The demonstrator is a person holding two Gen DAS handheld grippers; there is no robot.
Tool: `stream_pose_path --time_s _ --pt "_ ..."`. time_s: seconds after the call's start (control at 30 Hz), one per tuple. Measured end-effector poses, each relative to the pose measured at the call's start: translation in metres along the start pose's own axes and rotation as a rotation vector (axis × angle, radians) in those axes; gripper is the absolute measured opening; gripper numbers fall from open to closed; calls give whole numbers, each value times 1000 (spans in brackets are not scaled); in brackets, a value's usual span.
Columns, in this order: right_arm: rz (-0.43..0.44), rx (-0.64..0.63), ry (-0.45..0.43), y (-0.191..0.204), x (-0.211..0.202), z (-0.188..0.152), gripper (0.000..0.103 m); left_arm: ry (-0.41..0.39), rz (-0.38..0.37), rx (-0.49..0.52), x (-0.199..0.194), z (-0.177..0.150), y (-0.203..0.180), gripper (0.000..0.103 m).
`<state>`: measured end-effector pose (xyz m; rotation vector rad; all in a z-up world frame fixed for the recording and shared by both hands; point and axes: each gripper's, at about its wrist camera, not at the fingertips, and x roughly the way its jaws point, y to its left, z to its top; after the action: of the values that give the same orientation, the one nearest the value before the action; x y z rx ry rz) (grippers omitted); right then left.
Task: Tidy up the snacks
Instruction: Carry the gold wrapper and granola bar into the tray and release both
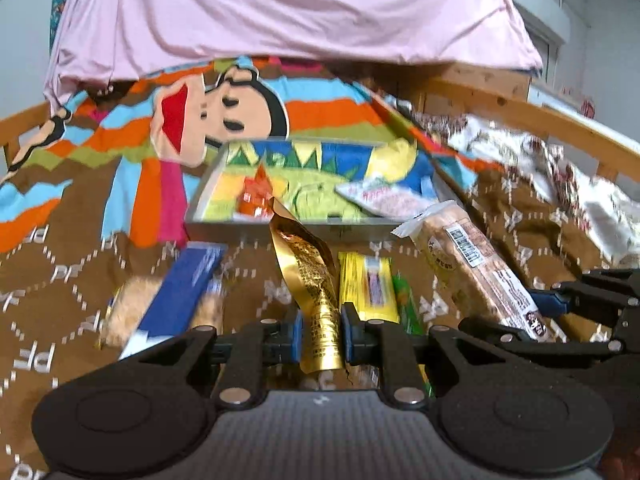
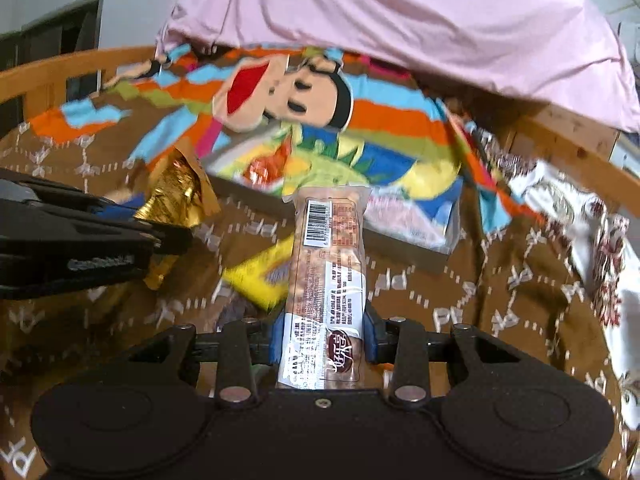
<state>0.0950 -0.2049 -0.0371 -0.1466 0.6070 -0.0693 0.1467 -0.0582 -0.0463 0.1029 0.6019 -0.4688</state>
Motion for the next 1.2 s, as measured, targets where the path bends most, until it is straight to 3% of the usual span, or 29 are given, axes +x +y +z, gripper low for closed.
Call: stream_pose_path --time_s 0.23,0.5,0.6,1.2 --pt "-26 -19 -98 -22 24 45 39 -71 -19 36 36 45 -5 21" --pt "-86 6 -155 -51 97 89 39 -153 -28 19 96 90 -3 21" --pt "-100 18 -166 -61 120 97 39 -148 -41 5 117 100 3 21" --pt "-111 10 -53 -61 197 86 38 -71 -44 -37 193 95 24 21"
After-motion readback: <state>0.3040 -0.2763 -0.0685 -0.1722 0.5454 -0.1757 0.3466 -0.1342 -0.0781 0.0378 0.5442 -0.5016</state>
